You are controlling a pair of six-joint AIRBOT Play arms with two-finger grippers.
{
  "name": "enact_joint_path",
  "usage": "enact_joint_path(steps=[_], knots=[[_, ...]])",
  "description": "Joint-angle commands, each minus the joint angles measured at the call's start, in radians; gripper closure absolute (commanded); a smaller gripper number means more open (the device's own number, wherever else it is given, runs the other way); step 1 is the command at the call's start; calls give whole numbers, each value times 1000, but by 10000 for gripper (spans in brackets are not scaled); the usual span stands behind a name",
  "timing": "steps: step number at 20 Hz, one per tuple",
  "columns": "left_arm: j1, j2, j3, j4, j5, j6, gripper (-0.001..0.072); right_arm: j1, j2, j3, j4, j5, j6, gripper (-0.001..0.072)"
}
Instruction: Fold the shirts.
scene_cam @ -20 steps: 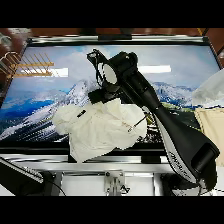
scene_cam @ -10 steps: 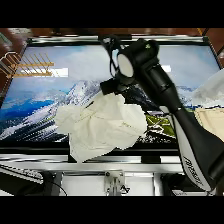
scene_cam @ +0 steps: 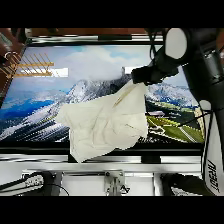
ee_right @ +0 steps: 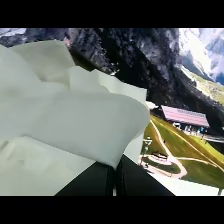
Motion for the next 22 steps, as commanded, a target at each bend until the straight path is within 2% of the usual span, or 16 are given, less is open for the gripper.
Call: enact_joint_path(steps=[1, 6, 9, 11, 17, 22], knots=[[-131, 260, -231, 0, -49, -2, 662, -63, 16, 0, 0, 25, -85, 602], [-361, 626, -562, 28, -56, -89, 662, -93, 16, 0, -4, 9, -155, 602], [-467, 780, -674, 198, -200, -95, 662, -93, 16, 0, -18, 8, -159, 602], [-483, 861, -712, 248, -233, -68, 663, -93, 16, 0, -46, 8, -154, 602], [-492, 974, -842, 88, -236, -45, 663, -93, 16, 0, -55, -1, -105, 602], [-549, 984, -914, 60, -229, -21, 664, -92, 16, 0, -55, -5, -67, 602]])
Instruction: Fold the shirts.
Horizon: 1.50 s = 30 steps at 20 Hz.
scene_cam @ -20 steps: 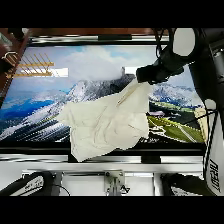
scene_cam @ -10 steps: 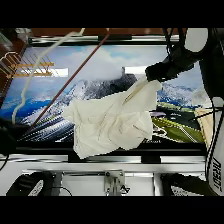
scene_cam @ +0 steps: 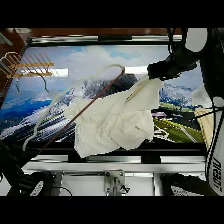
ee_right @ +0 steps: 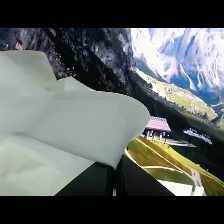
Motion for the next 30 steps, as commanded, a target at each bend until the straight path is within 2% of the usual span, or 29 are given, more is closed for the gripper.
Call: enact_joint_path(steps=[1, 3, 5, 9, 14, 19, 24, 28, 30], knots=[[-57, 7, -65, -23, 0, 18, 664, 0, 1, 0, 0, -9, 30, 602], [-89, -5, -97, -23, 17, 17, 664, 0, 1, 0, 2, -12, 40, 602], [-107, -25, -107, -9, 90, 24, 664, 0, 1, 0, 3, -12, 42, 602], [-129, -142, -107, 23, 146, 89, 664, 0, 1, 0, 6, -20, 42, 602], [-156, -278, -106, 56, 341, 93, 664, 0, 1, 0, 8, -26, 35, 602], [-158, -357, -98, 92, 399, 111, 664, 0, 13, 2, 26, -46, -11, 602], [-263, -387, -97, 92, 410, 137, 663, 0, 54, 3, 193, -212, -39, 603], [-289, -388, -95, 85, 569, 77, 661, 1, 58, 3, 349, -179, -102, 602], [-290, -402, -95, 80, 610, 77, 662, 1, 69, 4, 440, -191, -156, 603]])
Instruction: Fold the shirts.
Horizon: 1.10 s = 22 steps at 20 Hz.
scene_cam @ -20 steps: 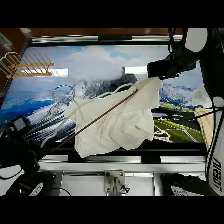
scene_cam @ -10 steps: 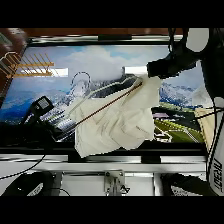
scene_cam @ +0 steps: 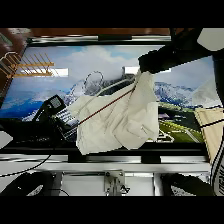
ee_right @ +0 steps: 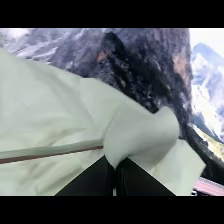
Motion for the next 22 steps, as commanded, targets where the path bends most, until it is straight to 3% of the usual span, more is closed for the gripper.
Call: enact_joint_path(steps=[1, 4, 8, 11, 15, 19, 22], knots=[[-12, -26, 1, -16, 84, -22, 661, 1, 18, 9, 158, -29, -87, 602], [-61, -27, 1, -39, 26, 38, 664, 1, 24, 66, 40, -49, -89, 603], [-97, 58, 2, -36, -127, 38, 663, 1, 45, 73, -143, -4, -105, 603], [-97, 146, 1, -13, -215, 37, 663, 1, 46, 73, -181, 33, -142, 603], [-97, 97, 1, -10, -181, 37, 662, 16, 46, 73, 5, 2, -172, 603], [-97, -40, 1, -12, 32, 18, 662, 139, 49, 73, -53, 3, -183, 603], [-97, -112, 1, -16, 100, 19, 662, 221, 61, 72, -89, 4, -183, 603]])
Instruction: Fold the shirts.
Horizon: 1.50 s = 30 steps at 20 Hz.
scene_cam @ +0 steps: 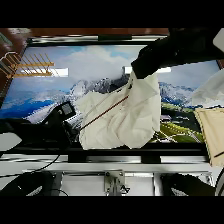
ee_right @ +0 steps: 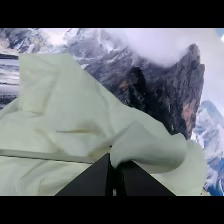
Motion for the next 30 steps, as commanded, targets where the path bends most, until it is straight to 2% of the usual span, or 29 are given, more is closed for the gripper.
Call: enact_joint_path(steps=[1, 5, 9, 14, 18, 21, 28, 30], knots=[[-1, -79, 0, -25, 117, -8, 662, 89, 13, 0, -24, 0, -5, 603], [-1, -81, 1, -185, 187, 27, 662, 120, 13, 0, -24, 20, -4, 603], [-20, -79, 1, -355, 168, 101, 662, 120, 13, 0, 13, 78, 13, 603], [-98, -102, 0, -352, 109, 101, 662, 120, 13, 0, 49, 112, 31, 603], [-88, -122, 0, -354, 249, 78, 662, 120, 14, 0, 122, 154, 58, 603], [-59, -123, 0, -353, 272, 61, 662, 120, 19, 0, 65, 201, 56, 603], [-55, -122, 0, -348, 240, 51, 662, 120, 71, 0, -17, 180, 58, 601], [-55, -122, 0, -344, 233, 51, 663, 120, 85, 0, -25, 168, 57, 578]])
